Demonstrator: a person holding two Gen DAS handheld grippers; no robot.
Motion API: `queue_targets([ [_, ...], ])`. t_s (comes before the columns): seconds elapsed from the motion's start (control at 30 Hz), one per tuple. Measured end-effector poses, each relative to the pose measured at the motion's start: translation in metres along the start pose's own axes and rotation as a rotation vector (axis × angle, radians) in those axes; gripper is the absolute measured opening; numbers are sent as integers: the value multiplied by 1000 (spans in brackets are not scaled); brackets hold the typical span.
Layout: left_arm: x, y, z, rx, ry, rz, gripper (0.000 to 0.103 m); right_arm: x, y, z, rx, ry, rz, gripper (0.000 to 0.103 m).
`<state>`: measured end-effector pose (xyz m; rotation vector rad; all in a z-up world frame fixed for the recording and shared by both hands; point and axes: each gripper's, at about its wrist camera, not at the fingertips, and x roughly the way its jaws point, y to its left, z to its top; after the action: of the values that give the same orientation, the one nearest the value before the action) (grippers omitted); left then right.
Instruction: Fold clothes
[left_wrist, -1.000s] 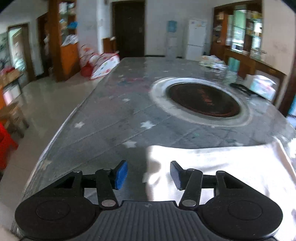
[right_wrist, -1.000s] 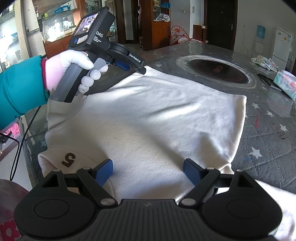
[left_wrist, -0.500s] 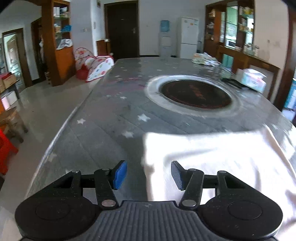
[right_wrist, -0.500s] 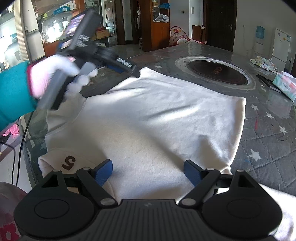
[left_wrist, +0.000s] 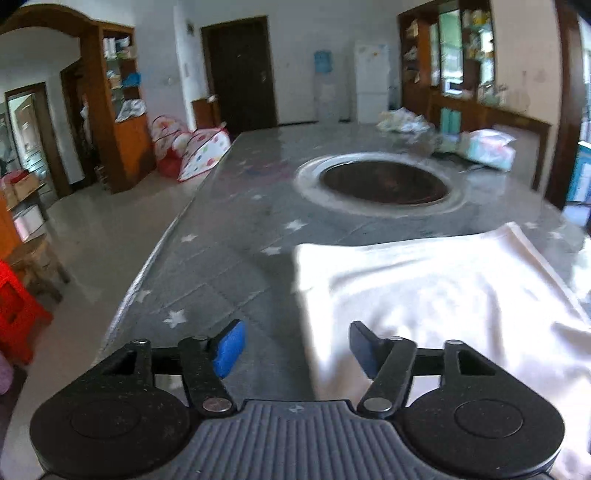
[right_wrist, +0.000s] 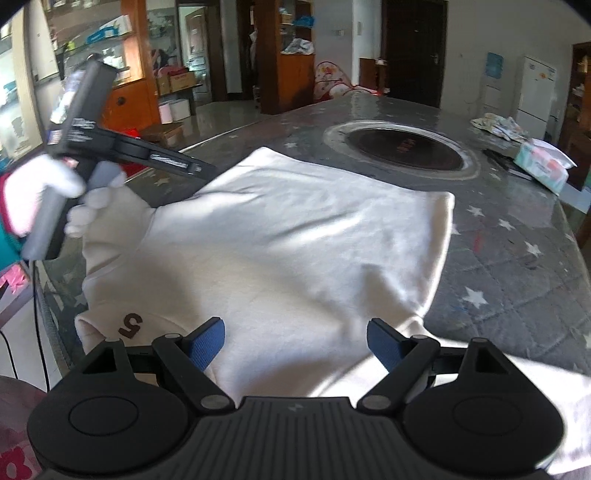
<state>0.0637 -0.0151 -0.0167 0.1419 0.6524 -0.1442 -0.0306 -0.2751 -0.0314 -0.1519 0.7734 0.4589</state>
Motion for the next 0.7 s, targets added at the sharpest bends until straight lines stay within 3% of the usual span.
queue_targets([
  [0.2,-10,-20,-21,30,40,-48,77,-6,-10,-16,51,18,-32,86],
  [0.3,-22,-21,-25,-8,20,-65,90,-20,-18,-22,88,-6,-52,86],
  [0.53,-51,-36,-26,-37,-36,-124,101,-48,-62,-47,274,-53,-220,86],
  [0.7,-62,-57,-30,-12,-45,-188,103,-66,-96,-65,398,-82,-353,84],
])
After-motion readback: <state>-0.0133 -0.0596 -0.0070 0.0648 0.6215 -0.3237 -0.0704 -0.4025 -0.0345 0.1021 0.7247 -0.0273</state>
